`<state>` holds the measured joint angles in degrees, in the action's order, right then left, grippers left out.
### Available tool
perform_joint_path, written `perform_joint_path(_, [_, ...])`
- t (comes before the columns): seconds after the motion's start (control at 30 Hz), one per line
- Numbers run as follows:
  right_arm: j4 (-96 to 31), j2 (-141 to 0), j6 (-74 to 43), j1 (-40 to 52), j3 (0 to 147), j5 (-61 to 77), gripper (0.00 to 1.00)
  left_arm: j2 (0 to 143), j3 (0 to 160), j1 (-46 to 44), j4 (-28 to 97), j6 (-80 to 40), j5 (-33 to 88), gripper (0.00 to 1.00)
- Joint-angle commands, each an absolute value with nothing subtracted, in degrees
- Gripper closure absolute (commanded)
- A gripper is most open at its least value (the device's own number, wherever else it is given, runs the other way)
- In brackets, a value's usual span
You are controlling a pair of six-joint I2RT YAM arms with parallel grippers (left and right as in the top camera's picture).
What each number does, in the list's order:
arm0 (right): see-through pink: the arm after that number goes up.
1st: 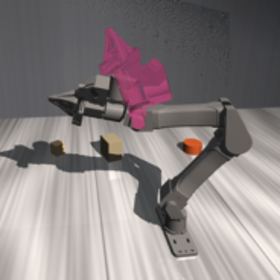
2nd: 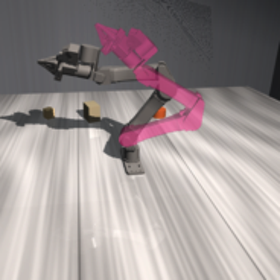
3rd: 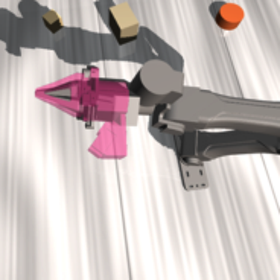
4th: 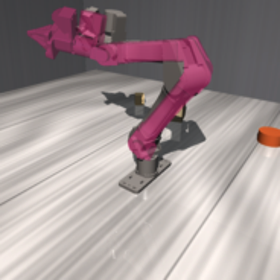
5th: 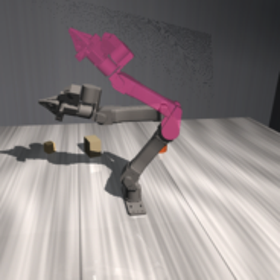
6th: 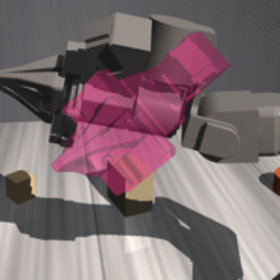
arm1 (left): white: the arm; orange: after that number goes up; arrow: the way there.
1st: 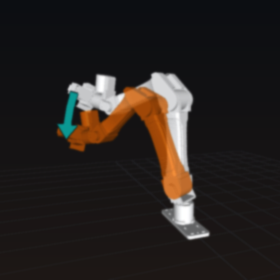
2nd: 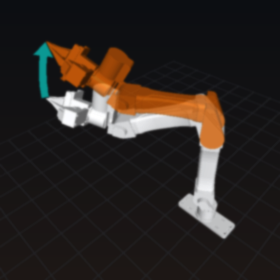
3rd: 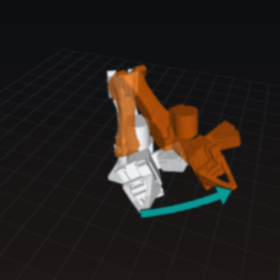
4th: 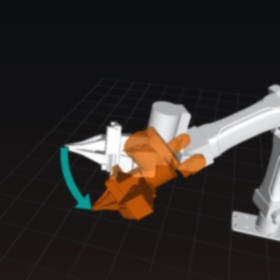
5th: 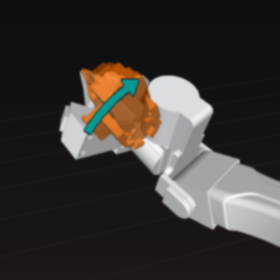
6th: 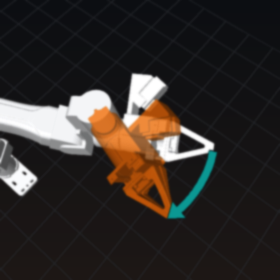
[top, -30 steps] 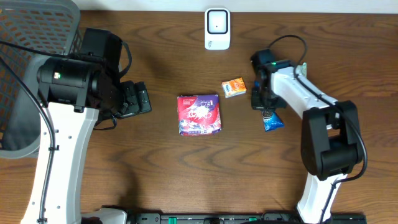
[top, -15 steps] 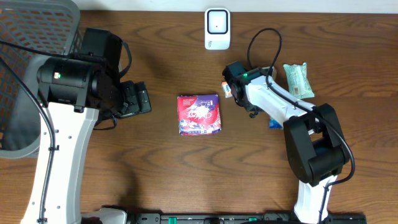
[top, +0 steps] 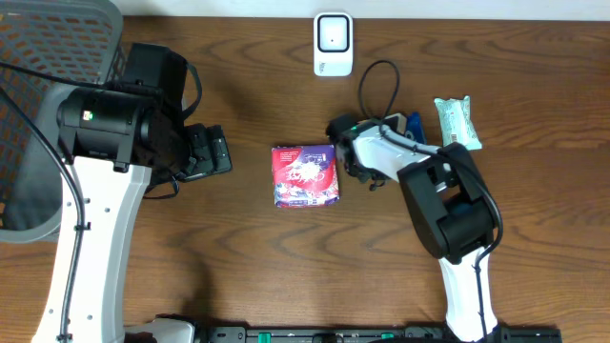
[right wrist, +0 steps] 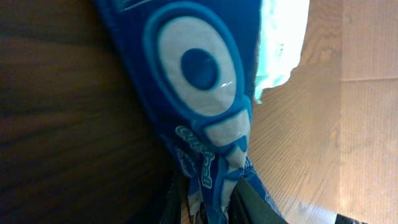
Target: Scan the item barcode
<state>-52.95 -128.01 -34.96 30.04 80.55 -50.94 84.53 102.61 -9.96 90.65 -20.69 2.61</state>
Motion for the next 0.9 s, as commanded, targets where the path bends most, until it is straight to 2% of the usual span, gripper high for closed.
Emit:
perform_joint_path(0.0, [-53.2, -128.6, -35.6, 33.0, 81.9, -37.1, 0.78, 85.0, 102.6, -9.8, 90.8, -19.9, 1.9, 0.02])
perform_joint_path(0.17, [-57.5, -126.4, -35.8, 33.1, 87.8, -30.3, 0.78, 85.0, 102.6, -9.8, 90.8, -19.9, 1.9, 0.02])
perform_joint_path(0.23, [-60.1, -125.4, -35.8, 32.4, 91.1, -29.0, 0.74, 85.0, 102.6, -9.8, 90.8, -19.9, 1.9, 0.02])
perform_joint_path(0.27, [-61.7, -124.8, -35.7, 31.9, 92.9, -28.5, 0.69, 85.0, 102.6, -9.8, 90.8, -19.9, 1.9, 0.02])
perform_joint_path(0.33, [-64.6, -123.6, -35.7, 30.4, 96.1, -27.2, 0.52, 85.0, 102.6, -9.8, 90.8, -19.9, 1.9, 0.02])
perform_joint_path(0.47, [-68.8, -121.3, -30.3, 25.8, 100.6, -20.6, 0.46, 85.0, 102.6, -9.8, 90.8, -19.9, 1.9, 0.02])
perform_joint_path(0.53, [-69.1, -120.9, -27.7, 23.6, 100.8, -17.4, 0.34, 85.0, 102.6, -9.8, 90.8, -20.0, 1.9, 0.02])
perform_joint_path(0.57, [-69.4, -120.9, -26.1, 22.2, 100.8, -15.5, 0.32, 85.0, 102.6, -9.8, 90.8, -19.9, 1.9, 0.02])
perform_joint_path(0.77, [-67.8, -121.1, -19.3, 12.4, 98.7, -1.8, 0.34, 85.0, 102.6, -9.8, 90.8, -19.9, 1.9, 0.02])
perform_joint_path(0.87, [-63.0, -121.1, -11.4, 7.6, 95.6, 13.4, 0.36, 85.0, 102.6, -9.8, 90.8, -19.9, 1.9, 0.02])
